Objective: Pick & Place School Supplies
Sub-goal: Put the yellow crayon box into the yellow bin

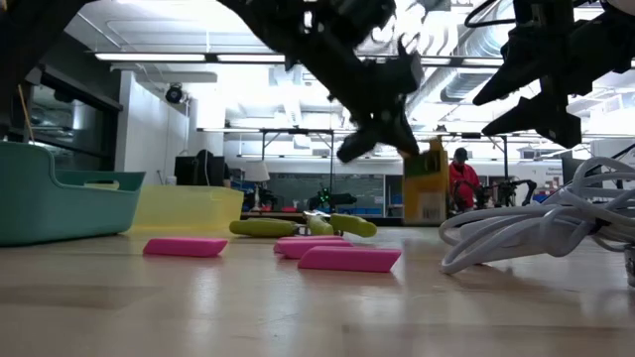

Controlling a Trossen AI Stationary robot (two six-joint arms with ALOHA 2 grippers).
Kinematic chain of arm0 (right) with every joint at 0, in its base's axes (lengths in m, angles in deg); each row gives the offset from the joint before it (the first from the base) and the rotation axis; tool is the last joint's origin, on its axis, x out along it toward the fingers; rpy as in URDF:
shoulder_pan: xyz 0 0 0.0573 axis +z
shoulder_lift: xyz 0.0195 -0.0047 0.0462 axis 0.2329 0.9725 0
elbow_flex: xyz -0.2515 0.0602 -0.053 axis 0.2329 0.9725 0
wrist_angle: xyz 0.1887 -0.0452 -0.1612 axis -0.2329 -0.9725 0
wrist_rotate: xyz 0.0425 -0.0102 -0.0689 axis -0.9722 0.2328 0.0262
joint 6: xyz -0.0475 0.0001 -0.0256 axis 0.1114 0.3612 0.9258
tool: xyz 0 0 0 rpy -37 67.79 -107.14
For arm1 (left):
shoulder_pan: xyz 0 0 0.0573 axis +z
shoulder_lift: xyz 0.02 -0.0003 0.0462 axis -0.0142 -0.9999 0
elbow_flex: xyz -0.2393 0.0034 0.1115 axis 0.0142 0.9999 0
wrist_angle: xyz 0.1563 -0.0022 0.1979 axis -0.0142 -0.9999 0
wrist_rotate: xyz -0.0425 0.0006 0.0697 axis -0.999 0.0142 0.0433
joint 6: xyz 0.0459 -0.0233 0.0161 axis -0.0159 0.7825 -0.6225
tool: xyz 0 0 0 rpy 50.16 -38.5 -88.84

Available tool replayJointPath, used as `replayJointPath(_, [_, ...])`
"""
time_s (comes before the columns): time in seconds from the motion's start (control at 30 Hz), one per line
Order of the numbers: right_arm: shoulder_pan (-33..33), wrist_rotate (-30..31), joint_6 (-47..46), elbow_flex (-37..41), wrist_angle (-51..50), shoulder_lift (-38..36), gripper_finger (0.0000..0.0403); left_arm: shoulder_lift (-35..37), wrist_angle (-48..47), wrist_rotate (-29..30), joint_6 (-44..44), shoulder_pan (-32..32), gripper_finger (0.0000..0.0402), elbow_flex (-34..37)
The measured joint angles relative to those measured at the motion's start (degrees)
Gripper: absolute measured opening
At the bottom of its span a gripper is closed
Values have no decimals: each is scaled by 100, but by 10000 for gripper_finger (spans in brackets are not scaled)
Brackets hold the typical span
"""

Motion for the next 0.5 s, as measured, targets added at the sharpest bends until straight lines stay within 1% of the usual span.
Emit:
replayJointPath(0.23, [-1,12,33,0,0,0,190,691,-462,-8,808,34,0,-11])
replayJointPath(0.37, [-2,12,34,0,15,0,190,1122,-1118,-28,1758,262,0,-11])
replayJointPath(0.5, [-1,12,65,0,10,1,190,1503,-1856,92,2682,570,0,-11])
